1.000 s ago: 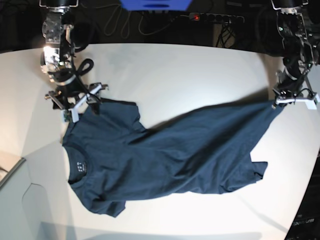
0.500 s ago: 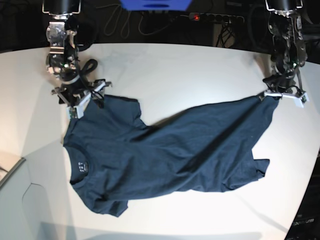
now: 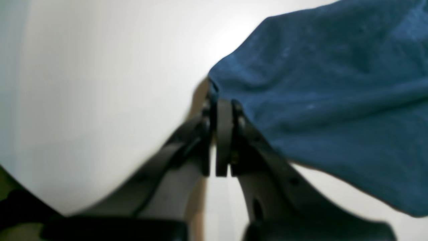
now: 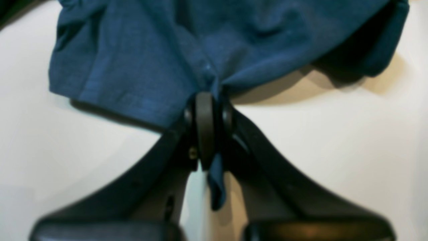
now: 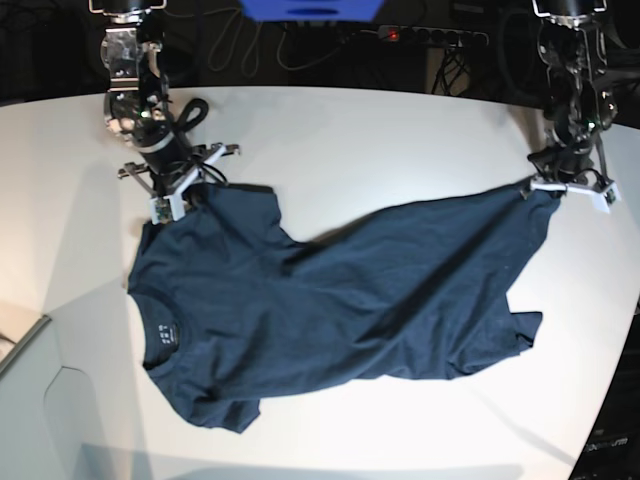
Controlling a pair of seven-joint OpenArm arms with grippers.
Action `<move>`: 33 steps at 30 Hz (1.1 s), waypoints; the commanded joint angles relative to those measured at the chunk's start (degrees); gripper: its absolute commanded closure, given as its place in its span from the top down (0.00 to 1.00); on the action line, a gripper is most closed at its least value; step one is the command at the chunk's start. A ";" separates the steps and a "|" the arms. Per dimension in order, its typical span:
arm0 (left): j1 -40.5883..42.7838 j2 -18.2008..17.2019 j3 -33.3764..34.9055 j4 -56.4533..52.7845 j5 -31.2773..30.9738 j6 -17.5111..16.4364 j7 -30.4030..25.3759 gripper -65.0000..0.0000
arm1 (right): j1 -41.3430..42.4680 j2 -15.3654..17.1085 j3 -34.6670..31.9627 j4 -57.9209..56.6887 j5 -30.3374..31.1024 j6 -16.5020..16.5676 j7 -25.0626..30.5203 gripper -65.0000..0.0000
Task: Layout the t-shirt on the table in an organized manner, then fold the t-shirt properly
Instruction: 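Lift the shirt off the table with both grippers, then swing the held shirt up and lay it back down flat on the table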
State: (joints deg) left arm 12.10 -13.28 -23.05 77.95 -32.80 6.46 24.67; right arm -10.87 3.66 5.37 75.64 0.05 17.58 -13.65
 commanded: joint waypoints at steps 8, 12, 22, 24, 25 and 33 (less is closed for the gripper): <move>3.07 -1.01 -0.29 18.79 0.31 -0.17 -1.32 0.00 | -5.52 -1.16 12.61 18.12 -0.10 -0.05 2.44 0.00; 3.42 -1.10 -0.47 27.59 0.22 -0.17 -1.24 0.00 | -8.07 -4.67 16.74 27.62 -0.10 -0.05 8.77 0.00; -7.31 -1.10 0.41 35.23 -0.30 -0.17 -1.24 0.00 | -3.24 -6.87 17.54 37.73 -0.10 -0.31 23.19 0.00; -12.05 -1.10 0.94 35.23 -0.30 -0.09 -1.24 0.00 | 0.19 -6.87 18.06 38.52 -0.10 -0.40 24.07 0.00; -14.78 -1.18 0.94 35.23 -0.30 -0.09 -1.24 0.00 | 2.04 -6.87 18.94 38.87 -0.10 -0.40 24.24 0.00; -27.88 -6.02 5.25 37.34 -0.39 0.27 -1.15 0.00 | 17.42 -10.65 22.02 40.54 -0.10 -0.40 24.33 0.00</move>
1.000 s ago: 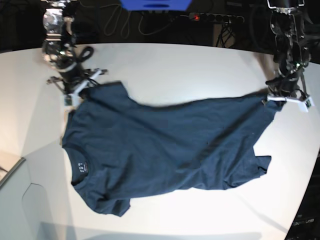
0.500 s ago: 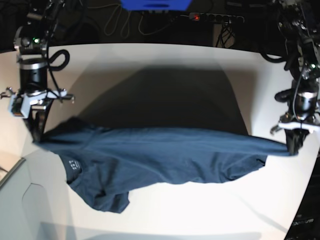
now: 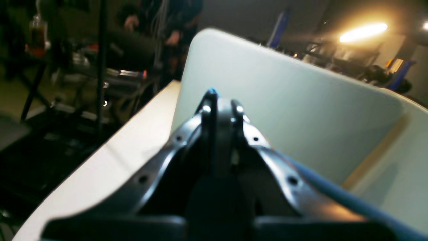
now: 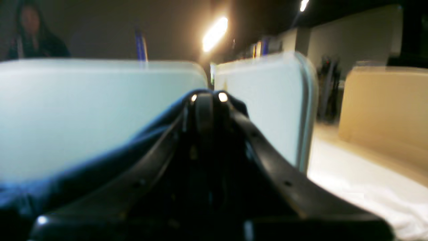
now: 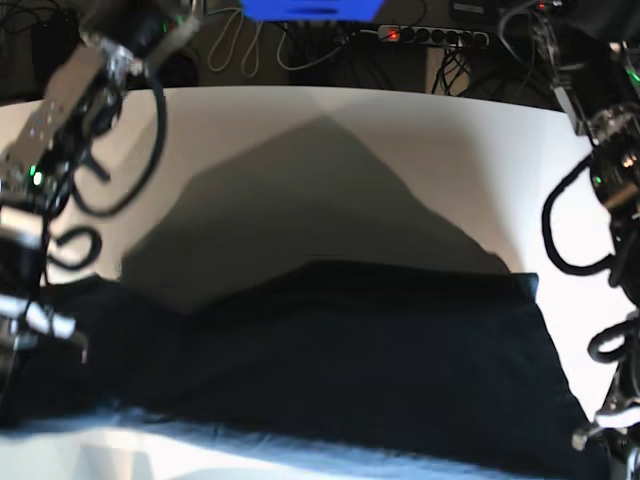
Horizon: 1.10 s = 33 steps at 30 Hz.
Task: Layout the t-shirt on the table in an organized manner, then fold the t-shirt properly
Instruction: 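Swing the held shirt up and lay it back down flat on the table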
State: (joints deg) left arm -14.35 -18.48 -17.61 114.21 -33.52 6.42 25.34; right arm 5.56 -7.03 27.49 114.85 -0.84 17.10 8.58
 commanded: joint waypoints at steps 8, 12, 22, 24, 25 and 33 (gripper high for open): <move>-5.21 -7.67 -0.64 1.87 -4.33 0.40 -1.83 0.00 | 13.82 -1.90 -7.40 1.15 0.80 0.00 1.93 0.00; -4.86 -10.05 -3.54 1.87 -11.98 0.31 0.11 0.00 | 15.23 -1.90 -9.07 0.89 0.80 0.00 2.01 0.00; -4.42 -9.87 -9.60 1.96 -19.36 -0.04 5.21 0.00 | 18.22 -1.72 -8.80 1.24 0.80 0.00 2.10 0.00; -4.16 -9.87 -9.69 1.96 -19.36 -0.13 5.03 0.00 | 19.89 -1.63 -8.89 1.24 0.80 0.00 2.10 0.00; -4.16 -9.87 -9.69 1.96 -19.36 -0.13 5.03 0.00 | 20.77 -1.63 -8.98 1.24 0.80 0.00 2.10 0.00; -4.07 -6.62 -14.35 2.05 -19.45 -0.13 5.12 0.00 | 24.28 -1.63 -9.07 1.86 0.80 0.00 2.10 0.00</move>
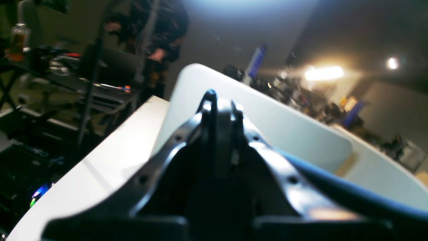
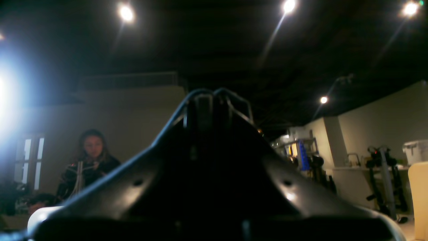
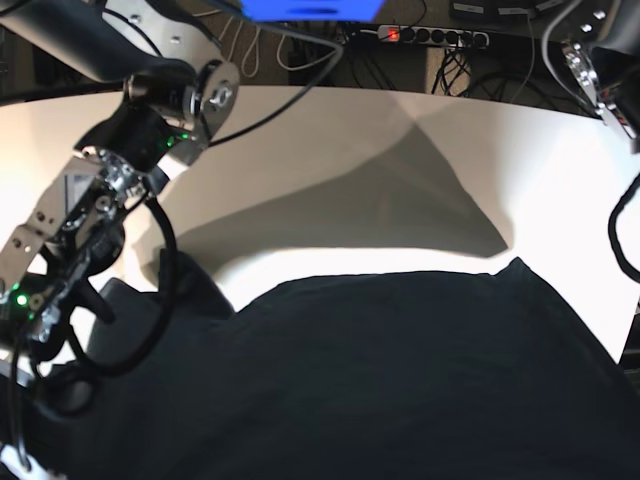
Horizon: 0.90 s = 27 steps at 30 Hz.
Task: Layout the t-shirt on the table in an organized manner, then fold the t-shirt properly
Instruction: 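Swing the held shirt up and lay it back down flat on the table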
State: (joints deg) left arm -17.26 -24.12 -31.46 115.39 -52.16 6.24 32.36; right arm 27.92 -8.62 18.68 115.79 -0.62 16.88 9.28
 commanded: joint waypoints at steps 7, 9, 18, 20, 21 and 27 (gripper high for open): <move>0.07 1.31 -0.93 0.43 -0.28 0.05 -1.37 0.00 | -1.59 -0.04 -2.11 0.12 0.58 0.21 0.70 0.00; -0.02 2.19 -0.84 -0.54 -0.19 0.05 -1.37 0.00 | -3.44 0.05 -3.16 -1.28 0.58 0.21 0.70 0.00; -4.85 5.70 6.28 -15.39 9.57 0.05 -1.90 0.00 | -0.19 2.60 -3.16 -17.90 0.49 0.21 0.52 0.00; -7.58 6.05 7.51 -20.58 12.38 0.05 -1.99 0.00 | 2.98 3.48 -2.98 -23.44 0.32 0.21 -1.06 0.00; -9.25 6.23 7.68 -22.95 13.35 0.05 -1.99 0.00 | 4.39 4.45 -3.07 -26.51 0.32 0.21 -2.29 0.00; -21.03 6.58 9.79 -41.33 15.63 0.13 -1.99 0.00 | 14.14 8.40 -3.16 -47.79 0.23 0.21 -4.93 0.00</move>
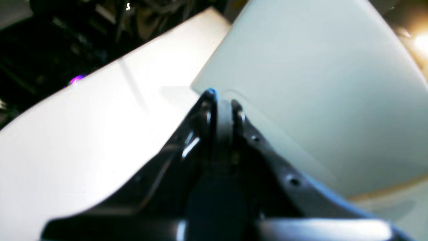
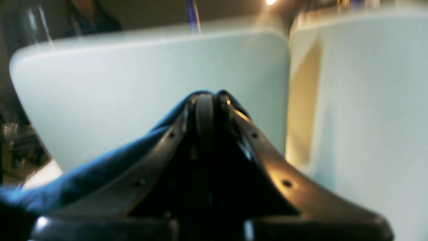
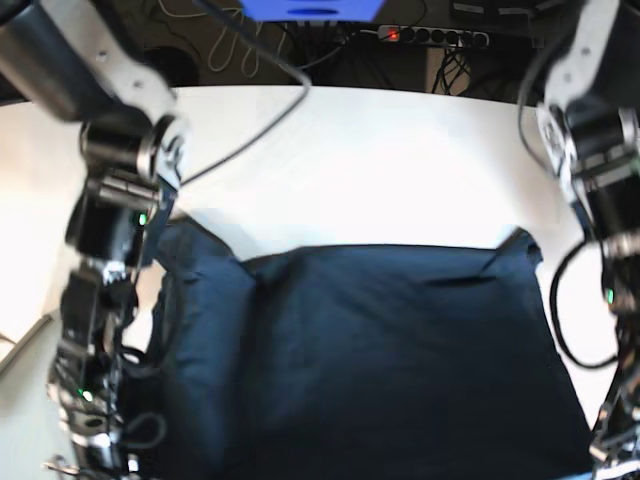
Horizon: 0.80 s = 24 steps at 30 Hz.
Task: Layout the t-shirt on the table in an organized manner, then fold the t-shirt properly
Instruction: 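Swing the held shirt up and lay it back down flat on the table, then release the shirt and raise both grippers above its edges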
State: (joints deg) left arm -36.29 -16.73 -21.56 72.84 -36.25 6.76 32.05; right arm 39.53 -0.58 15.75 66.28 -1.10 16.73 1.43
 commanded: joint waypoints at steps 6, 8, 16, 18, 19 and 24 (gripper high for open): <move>-10.61 -0.72 1.21 -14.86 1.30 -0.30 -1.77 0.00 | 9.57 3.52 -0.32 -11.56 0.62 0.63 2.83 0.01; -11.57 -0.72 1.21 -17.41 1.30 -0.30 -1.77 0.03 | 10.89 4.93 -0.32 -14.54 0.62 0.63 2.83 0.10; -11.49 0.95 1.12 -19.26 1.57 -0.22 -1.77 0.33 | 12.30 8.18 -0.32 -23.07 0.71 0.63 3.01 0.59; -11.31 1.13 1.39 -19.26 1.57 -0.30 -1.77 0.33 | 10.54 8.18 -0.32 -23.07 0.71 0.63 3.27 0.63; -11.14 1.13 1.39 -19.26 1.57 -0.13 -1.77 0.33 | 9.75 8.18 -0.32 -22.98 0.71 0.63 3.27 0.63; -6.48 0.86 0.95 -18.73 1.66 0.05 -1.77 0.39 | 3.07 8.27 -0.32 -17.27 0.71 0.63 2.92 0.63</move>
State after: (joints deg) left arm -41.32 -15.38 -20.58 53.17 -34.24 7.44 31.03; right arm 40.29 7.09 15.46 47.66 -1.15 16.95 2.22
